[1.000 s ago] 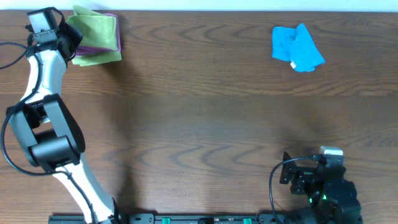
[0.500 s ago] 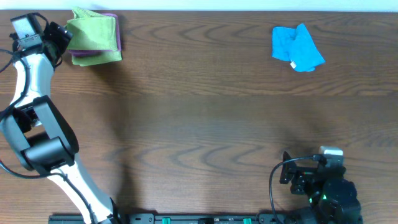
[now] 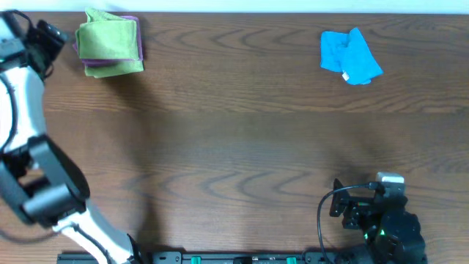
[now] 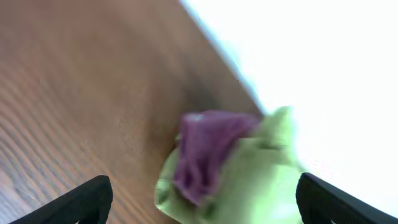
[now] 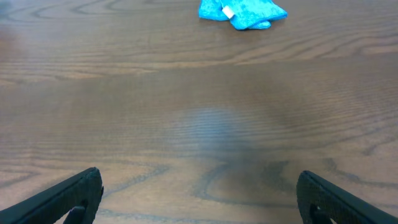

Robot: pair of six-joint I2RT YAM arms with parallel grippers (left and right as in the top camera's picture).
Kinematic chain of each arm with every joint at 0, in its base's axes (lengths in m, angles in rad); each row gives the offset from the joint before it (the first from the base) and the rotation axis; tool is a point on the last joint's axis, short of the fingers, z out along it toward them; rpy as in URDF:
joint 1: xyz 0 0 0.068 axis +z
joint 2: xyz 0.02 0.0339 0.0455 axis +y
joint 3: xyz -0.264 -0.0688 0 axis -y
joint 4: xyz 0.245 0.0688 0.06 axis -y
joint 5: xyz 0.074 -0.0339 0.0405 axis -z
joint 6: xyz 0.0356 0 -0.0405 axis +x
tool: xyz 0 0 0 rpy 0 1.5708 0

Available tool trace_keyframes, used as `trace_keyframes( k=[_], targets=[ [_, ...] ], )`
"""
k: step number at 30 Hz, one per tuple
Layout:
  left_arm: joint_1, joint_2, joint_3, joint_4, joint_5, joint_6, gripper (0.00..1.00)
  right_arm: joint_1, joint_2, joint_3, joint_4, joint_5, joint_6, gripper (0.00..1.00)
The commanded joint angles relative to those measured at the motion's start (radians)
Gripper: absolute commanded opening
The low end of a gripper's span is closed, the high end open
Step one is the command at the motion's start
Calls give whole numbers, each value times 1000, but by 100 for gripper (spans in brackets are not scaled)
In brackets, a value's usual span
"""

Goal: Fold the cloth
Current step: 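Release the cloth on the stack and retract the left arm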

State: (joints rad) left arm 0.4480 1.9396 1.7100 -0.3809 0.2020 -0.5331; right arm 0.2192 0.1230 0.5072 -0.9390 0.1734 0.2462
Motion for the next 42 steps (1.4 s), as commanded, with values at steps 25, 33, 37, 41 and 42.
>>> trace_keyframes(
  k=[25, 33, 37, 41, 42],
  targets=[
    [-333, -423, 3, -799, 232, 534, 96, -6, -6, -5, 0, 6, 16, 99],
    [-524, -519, -283, -659, 210, 531, 95, -6, -6, -5, 0, 6, 15, 99],
    [-554, -730, -629, -392, 221, 499, 95, -6, -6, -5, 0, 6, 15, 99],
    [-545, -993, -934, -189, 175, 504, 95, -6, -6, -5, 0, 6, 16, 99],
    [-542, -1051, -988, -167, 155, 504, 96, -6, -6, -5, 0, 6, 16, 99]
  ],
)
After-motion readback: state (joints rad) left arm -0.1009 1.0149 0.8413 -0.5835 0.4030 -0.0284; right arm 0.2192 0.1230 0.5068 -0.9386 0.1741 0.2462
